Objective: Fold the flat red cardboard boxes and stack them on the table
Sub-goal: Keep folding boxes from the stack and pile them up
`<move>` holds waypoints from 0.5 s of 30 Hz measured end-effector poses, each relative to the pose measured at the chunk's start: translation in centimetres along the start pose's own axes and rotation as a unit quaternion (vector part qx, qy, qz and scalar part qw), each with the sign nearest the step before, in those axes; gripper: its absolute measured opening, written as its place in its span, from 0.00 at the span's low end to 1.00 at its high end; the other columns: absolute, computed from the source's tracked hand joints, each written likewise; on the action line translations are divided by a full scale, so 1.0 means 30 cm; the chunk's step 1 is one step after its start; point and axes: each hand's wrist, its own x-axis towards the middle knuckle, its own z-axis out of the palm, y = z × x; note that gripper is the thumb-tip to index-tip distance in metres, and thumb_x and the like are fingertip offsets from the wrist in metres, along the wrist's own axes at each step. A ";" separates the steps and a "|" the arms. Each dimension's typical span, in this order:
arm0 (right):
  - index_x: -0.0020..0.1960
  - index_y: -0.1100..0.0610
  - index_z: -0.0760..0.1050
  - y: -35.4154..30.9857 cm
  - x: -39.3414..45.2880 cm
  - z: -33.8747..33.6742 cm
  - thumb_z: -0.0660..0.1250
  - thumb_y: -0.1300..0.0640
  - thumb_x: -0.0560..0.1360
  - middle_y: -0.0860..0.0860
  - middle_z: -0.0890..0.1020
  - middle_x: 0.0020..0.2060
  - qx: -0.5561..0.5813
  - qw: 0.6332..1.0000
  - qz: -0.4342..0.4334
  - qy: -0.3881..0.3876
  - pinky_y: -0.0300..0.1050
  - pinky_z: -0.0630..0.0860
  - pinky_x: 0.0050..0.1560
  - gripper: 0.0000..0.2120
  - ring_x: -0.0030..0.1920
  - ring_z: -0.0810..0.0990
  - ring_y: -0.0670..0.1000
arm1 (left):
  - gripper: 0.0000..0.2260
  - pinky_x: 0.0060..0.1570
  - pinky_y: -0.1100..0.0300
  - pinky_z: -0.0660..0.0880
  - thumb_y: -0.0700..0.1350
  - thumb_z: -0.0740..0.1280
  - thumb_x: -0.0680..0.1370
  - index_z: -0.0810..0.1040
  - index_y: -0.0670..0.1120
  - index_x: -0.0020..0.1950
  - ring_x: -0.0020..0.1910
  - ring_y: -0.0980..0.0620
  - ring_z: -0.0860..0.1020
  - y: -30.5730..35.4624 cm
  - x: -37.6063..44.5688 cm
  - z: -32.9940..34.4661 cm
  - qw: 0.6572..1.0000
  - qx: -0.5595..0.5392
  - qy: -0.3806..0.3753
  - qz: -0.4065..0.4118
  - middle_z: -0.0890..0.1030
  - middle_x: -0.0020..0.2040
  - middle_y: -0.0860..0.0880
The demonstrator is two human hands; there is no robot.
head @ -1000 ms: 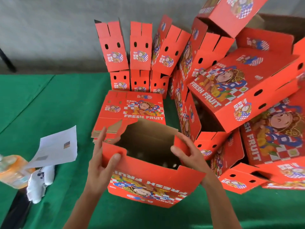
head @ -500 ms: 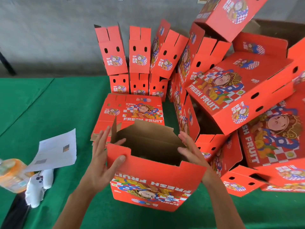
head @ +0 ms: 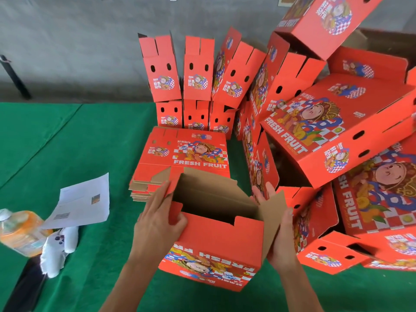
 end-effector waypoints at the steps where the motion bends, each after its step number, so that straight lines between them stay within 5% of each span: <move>1: 0.80 0.38 0.61 -0.001 0.007 0.005 0.59 0.23 0.74 0.47 0.66 0.80 0.005 1.000 -0.005 0.007 0.58 0.63 0.78 0.39 0.81 0.63 0.51 | 0.24 0.61 0.45 0.78 0.49 0.73 0.75 0.78 0.53 0.70 0.74 0.54 0.70 0.003 0.000 0.007 1.000 0.007 0.005 0.025 0.64 0.80 0.61; 3: 0.81 0.40 0.61 -0.016 0.014 0.015 0.58 0.22 0.73 0.46 0.66 0.80 -0.013 1.000 -0.003 0.013 0.57 0.62 0.79 0.41 0.81 0.62 0.50 | 0.24 0.67 0.42 0.74 0.46 0.69 0.76 0.77 0.52 0.73 0.73 0.45 0.72 -0.002 0.002 0.006 0.997 0.000 0.000 0.073 0.68 0.79 0.52; 6: 0.79 0.47 0.68 -0.022 0.022 0.025 0.56 0.21 0.74 0.45 0.71 0.77 -0.053 0.998 -0.001 0.035 0.56 0.58 0.79 0.43 0.78 0.66 0.46 | 0.34 0.66 0.44 0.73 0.48 0.65 0.75 0.63 0.62 0.81 0.68 0.43 0.72 -0.018 0.031 -0.022 0.991 0.012 -0.047 0.126 0.68 0.75 0.49; 8: 0.70 0.46 0.78 -0.031 0.040 0.039 0.64 0.24 0.73 0.46 0.79 0.70 -0.055 0.998 0.007 0.032 0.52 0.67 0.74 0.35 0.72 0.75 0.44 | 0.40 0.63 0.45 0.75 0.48 0.67 0.72 0.57 0.64 0.82 0.64 0.44 0.71 -0.023 0.068 -0.035 0.986 0.030 -0.074 0.145 0.67 0.70 0.49; 11: 0.64 0.43 0.81 -0.024 0.049 0.057 0.73 0.37 0.74 0.45 0.82 0.64 -0.119 0.992 -0.018 0.043 0.43 0.79 0.61 0.20 0.64 0.80 0.45 | 0.41 0.67 0.44 0.74 0.44 0.71 0.70 0.60 0.59 0.81 0.73 0.49 0.66 -0.022 0.116 -0.029 0.980 -0.023 -0.108 0.165 0.63 0.75 0.53; 15: 0.65 0.41 0.79 -0.017 0.039 0.045 0.74 0.46 0.74 0.43 0.81 0.64 -0.119 0.991 -0.048 0.046 0.44 0.77 0.62 0.20 0.66 0.79 0.45 | 0.34 0.74 0.46 0.69 0.50 0.74 0.71 0.69 0.60 0.77 0.78 0.55 0.63 -0.042 0.155 -0.015 0.964 -0.136 -0.131 0.185 0.63 0.78 0.61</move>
